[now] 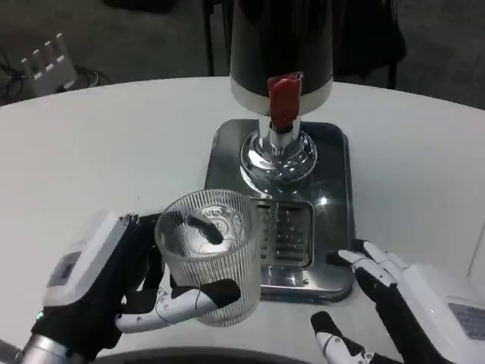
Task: Grasp the cup under the faucet to collect the drink, then remove the cup.
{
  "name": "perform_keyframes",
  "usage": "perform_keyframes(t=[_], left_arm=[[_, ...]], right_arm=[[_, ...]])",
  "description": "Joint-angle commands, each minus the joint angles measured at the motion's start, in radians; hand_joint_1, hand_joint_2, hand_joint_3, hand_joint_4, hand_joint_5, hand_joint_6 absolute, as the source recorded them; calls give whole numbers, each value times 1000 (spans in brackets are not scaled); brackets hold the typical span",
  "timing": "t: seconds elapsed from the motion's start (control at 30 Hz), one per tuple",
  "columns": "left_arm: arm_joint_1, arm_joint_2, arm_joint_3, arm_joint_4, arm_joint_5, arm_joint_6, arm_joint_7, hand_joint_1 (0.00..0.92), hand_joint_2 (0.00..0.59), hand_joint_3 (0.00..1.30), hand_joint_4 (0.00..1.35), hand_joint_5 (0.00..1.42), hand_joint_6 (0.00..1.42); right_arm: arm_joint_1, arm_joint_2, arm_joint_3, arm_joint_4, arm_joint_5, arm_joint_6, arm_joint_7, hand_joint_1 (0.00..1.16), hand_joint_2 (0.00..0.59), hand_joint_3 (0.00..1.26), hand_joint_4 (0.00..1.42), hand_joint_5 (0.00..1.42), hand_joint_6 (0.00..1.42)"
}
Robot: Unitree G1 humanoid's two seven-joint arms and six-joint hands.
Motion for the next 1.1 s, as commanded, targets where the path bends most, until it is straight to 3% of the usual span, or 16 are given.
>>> perform_keyframes(t=[0.03, 0.33, 0.83, 1.1], left_arm=[[-45, -5, -19, 35, 17, 3, 36, 396, 184, 1004, 1075, 1287, 1424], [-177, 5, -76, 199, 104, 21, 94, 398, 184, 1004, 1074, 1287, 1424], [-462, 62, -171, 564, 234, 95, 245, 398, 184, 1004, 1074, 1287, 1424], [-566, 73, -237, 686, 266, 127, 304, 398, 184, 1004, 1074, 1287, 1424]], right_arm=[[17, 70, -21, -18, 19, -27, -22, 316, 463, 187, 64, 83, 113], [67, 98, -101, -18, 73, -116, -56, 314, 459, 187, 64, 86, 123], [129, 137, -247, -18, 222, -249, -73, 307, 454, 187, 64, 95, 138], [150, 153, -298, -18, 281, -297, -71, 306, 454, 187, 71, 97, 142]])
